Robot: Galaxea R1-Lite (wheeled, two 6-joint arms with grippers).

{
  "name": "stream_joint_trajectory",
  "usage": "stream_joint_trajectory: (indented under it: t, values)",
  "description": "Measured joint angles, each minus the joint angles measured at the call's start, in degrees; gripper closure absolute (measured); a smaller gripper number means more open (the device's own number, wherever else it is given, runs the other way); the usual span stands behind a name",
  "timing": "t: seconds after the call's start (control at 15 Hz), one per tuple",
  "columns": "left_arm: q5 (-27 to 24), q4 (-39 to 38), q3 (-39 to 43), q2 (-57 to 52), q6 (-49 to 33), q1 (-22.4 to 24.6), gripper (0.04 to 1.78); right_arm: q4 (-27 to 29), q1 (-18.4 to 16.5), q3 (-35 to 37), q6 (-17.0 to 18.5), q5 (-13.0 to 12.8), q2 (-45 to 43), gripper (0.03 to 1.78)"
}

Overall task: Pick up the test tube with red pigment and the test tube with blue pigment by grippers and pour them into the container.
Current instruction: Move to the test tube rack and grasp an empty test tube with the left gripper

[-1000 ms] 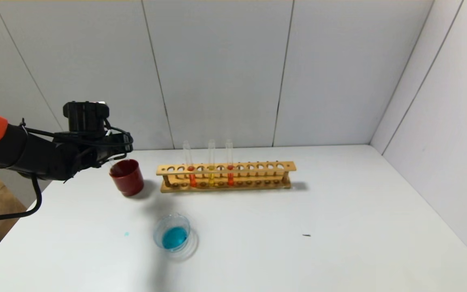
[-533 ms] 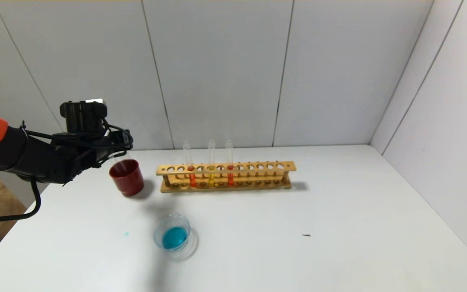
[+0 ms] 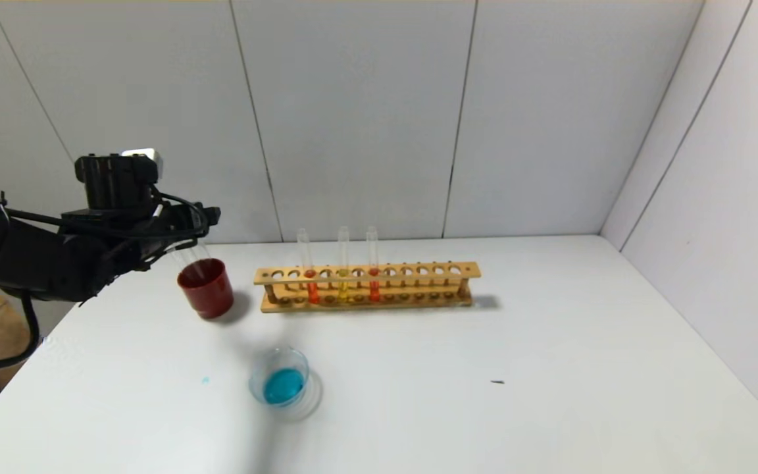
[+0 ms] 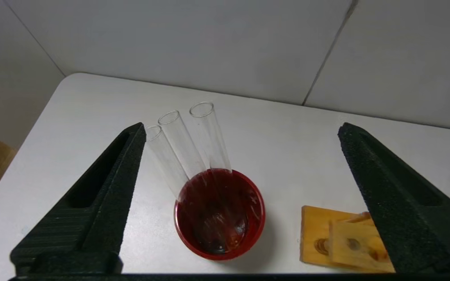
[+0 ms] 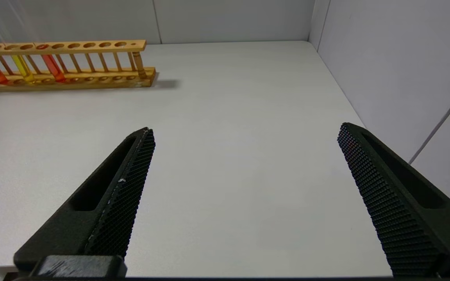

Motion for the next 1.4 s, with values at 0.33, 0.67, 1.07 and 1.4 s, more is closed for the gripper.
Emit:
stream_joint_trajectory:
  t: [0.33,0.67,1.07,1.4]
  values:
    - [0.4,0.2,6.1,-9.4,1.9,-7.5,0.07,0.0,0.0,0.0,0.0,0.0,0.0,0.10]
    - [1.1,0.6,11.1,-17.3,1.7,-17.1,0.07,0.0,0.0,0.0,0.0,0.0,0.0,0.10]
    - [2.6,-0.3,12.0,-15.2,0.6,-21.5,0.07,0.0,0.0,0.0,0.0,0.0,0.0,0.10]
    - [2.7,-9.0,12.0,-7.6,0.1,-22.1,0.07,0.0,0.0,0.0,0.0,0.0,0.0,0.10]
